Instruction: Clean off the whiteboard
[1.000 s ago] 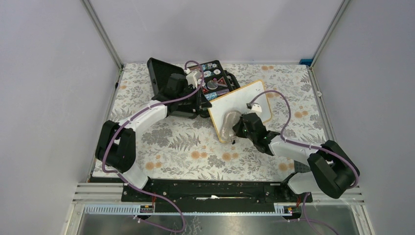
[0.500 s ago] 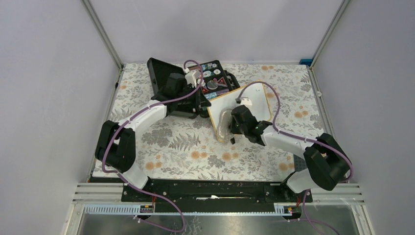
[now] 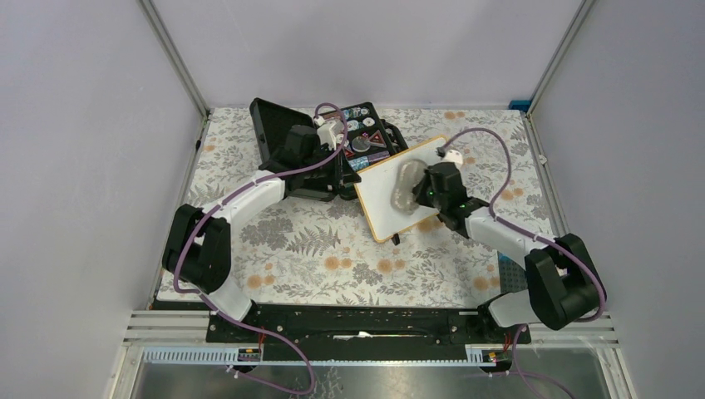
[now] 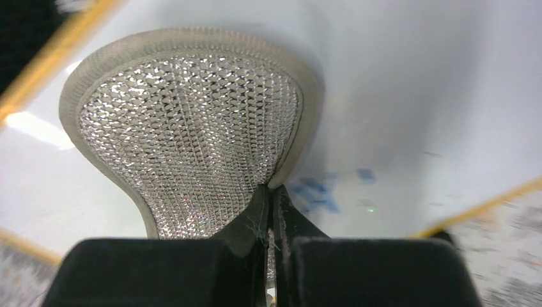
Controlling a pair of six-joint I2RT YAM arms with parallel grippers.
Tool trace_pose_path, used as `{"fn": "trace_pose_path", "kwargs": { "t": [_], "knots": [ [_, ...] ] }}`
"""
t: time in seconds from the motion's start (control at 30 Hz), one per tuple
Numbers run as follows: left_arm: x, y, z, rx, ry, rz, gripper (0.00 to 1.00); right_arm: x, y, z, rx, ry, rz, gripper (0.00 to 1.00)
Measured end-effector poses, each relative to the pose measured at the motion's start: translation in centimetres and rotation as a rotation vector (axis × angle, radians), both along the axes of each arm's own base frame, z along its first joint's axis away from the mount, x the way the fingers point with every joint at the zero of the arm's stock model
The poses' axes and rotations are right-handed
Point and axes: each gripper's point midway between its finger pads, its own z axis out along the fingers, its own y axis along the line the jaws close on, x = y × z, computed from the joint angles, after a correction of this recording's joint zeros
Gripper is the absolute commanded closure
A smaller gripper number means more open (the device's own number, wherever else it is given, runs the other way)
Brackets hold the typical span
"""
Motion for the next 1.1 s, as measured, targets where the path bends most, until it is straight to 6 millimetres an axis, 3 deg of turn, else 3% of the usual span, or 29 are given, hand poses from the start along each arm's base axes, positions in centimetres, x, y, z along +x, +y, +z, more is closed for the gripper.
{"fn": "trace_pose_path", "kwargs": {
  "t": [0.1, 0.17, 0.4, 0.5, 0.63, 0.7, 0.73, 0.83, 0.97, 1.03, 1.1],
  "knots": [
    [-0.1, -0.2, 0.1, -0.004, -0.002, -0.006, 1.00, 0.0, -4.2, -2.0, -0.020, 0.035, -0.097, 1.00],
    [-0.1, -0.2, 0.1, -0.006, -0.001, -0.009, 1.00, -0.2, -5.2, -2.7, -0.026, 0.049, -0.121, 1.00],
    [-0.2, -0.2, 0.1, -0.006, 0.000, -0.009, 1.00, -0.3, -4.4, -2.3, -0.041, 0.057, -0.103, 1.00],
    [-0.1, 0.1, 0.0, -0.002, 0.005, -0.003, 1.00, -0.6, -1.6, -1.3, -0.115, 0.049, -0.048, 1.00],
    [-0.1, 0.1, -0.1, -0.001, 0.010, -0.003, 1.00, -1.6, 6.1, 2.7, -0.084, -0.039, 0.128, 1.00],
    [-0.2, 0.1, -0.1, -0.001, 0.009, -0.005, 1.00, -1.6, 7.8, 4.4, -0.058, -0.086, 0.162, 1.00],
    [-0.2, 0.1, -0.1, -0.001, 0.009, -0.005, 1.00, -1.4, 7.8, 4.7, -0.059, -0.101, 0.156, 1.00],
    [-0.2, 0.1, -0.1, -0.001, 0.009, -0.005, 1.00, -0.3, 5.7, 3.8, -0.079, -0.094, 0.105, 1.00],
    [0.1, 0.1, -0.2, 0.003, 0.005, 0.003, 1.00, 1.2, -1.1, 0.3, -0.023, -0.009, -0.040, 1.00],
    [-0.1, -0.1, -0.1, -0.002, 0.006, -0.005, 1.00, 1.4, -5.0, -1.2, -0.006, 0.024, -0.133, 1.00],
    [-0.1, -0.3, 0.0, -0.006, 0.002, -0.010, 1.00, 1.0, -7.6, -2.8, -0.010, 0.061, -0.198, 1.00]
  ]
}}
